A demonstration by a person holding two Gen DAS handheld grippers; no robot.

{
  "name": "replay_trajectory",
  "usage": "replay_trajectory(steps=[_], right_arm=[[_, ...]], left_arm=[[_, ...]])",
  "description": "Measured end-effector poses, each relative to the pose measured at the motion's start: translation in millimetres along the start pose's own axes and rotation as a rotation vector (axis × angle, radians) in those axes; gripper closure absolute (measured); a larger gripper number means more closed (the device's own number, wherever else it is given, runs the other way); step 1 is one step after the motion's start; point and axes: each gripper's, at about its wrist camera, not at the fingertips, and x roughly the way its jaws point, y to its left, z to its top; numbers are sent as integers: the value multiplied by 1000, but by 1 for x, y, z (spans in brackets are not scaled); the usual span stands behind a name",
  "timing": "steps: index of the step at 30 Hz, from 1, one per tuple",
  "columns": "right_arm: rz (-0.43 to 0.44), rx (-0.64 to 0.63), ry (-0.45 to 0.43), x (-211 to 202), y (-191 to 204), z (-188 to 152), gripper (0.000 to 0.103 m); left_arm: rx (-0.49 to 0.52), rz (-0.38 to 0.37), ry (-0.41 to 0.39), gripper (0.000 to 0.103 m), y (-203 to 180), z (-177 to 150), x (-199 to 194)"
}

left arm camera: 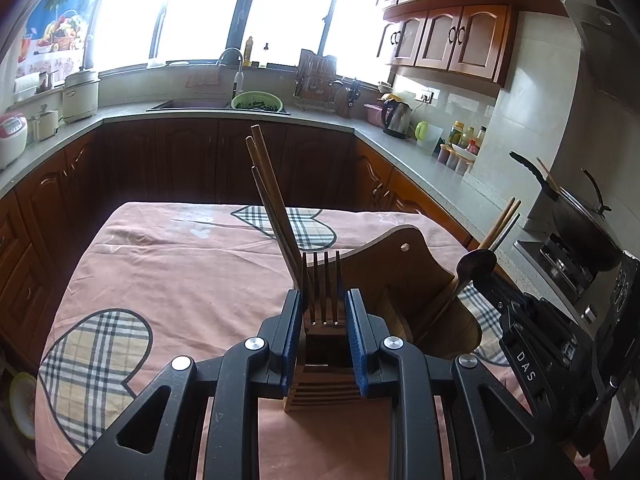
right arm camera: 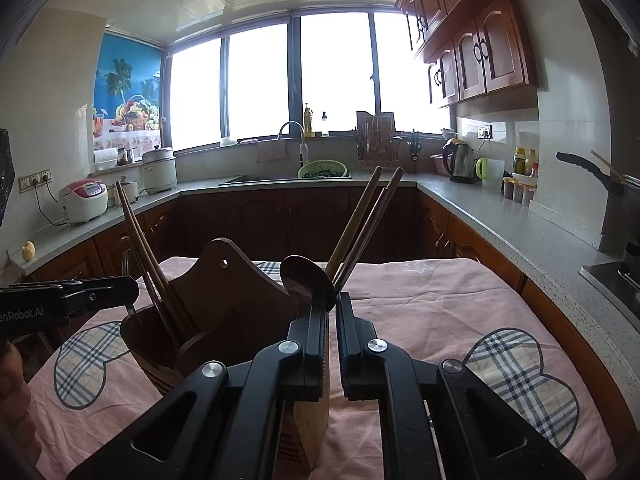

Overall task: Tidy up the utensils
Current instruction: 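Open both tools to release the fork and spoon into the holder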

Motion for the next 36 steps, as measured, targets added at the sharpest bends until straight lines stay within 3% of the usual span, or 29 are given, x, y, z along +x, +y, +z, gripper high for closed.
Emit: replay_trajectory(steps=[11,15,22,26,28,29,31,33,36], right_arm=[[7,34,24,-5,-6,0,95],[8,59,26,-9,-11,-1,88],[18,77,27,-13,-12,1,83],[23,88,27,-17,-13,1,73],[29,102,29,-19,-16,0,67],[32,113,29,-21,-17,0,59],[43,141,26,-26,-22,-1,42],[51,169,21,-34,-26,-2,17],[60,194,6,-48,-28,-6,6]], left_arm=[[-18,0,8,79,3,-2,-4],[-24,-1,-2,69,3,-2,-9],[-26,5,-10,57,5,-6,-16],[-40,13,-12,48,9,-9,-21],[-52,21,-15,36,12,-11,-27],[-58,28,-17,33,14,-14,-31],[-77,45,-19,16,19,-19,-39],[-103,52,-19,7,23,-26,-49],[-155,68,-23,1,31,-39,-66]])
